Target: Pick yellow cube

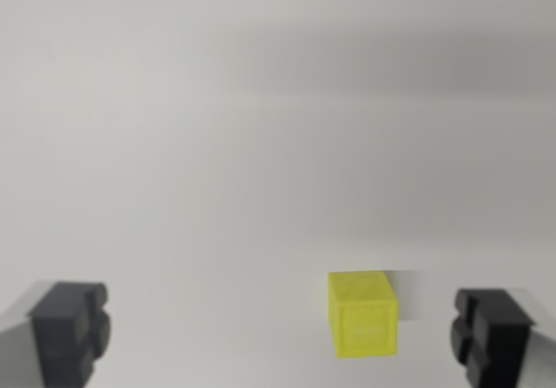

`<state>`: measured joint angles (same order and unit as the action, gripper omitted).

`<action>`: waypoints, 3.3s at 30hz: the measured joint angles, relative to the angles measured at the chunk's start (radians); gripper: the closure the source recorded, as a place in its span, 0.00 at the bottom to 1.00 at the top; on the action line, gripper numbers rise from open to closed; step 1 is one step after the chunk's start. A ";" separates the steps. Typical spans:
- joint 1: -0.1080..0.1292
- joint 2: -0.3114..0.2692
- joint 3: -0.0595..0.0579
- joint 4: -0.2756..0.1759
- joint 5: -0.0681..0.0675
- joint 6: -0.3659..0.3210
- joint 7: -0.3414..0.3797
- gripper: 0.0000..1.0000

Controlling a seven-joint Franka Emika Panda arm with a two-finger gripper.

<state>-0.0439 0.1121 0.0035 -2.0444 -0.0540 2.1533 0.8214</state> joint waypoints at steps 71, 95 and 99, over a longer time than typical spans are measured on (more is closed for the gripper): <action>-0.102 -0.035 0.000 -0.404 0.016 0.374 -0.123 0.00; -0.144 -0.001 0.000 -0.506 0.023 0.508 -0.177 0.00; -0.152 0.007 0.000 -0.521 0.025 0.531 -0.187 0.00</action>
<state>-0.1960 0.1188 0.0033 -2.5651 -0.0294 2.6848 0.6345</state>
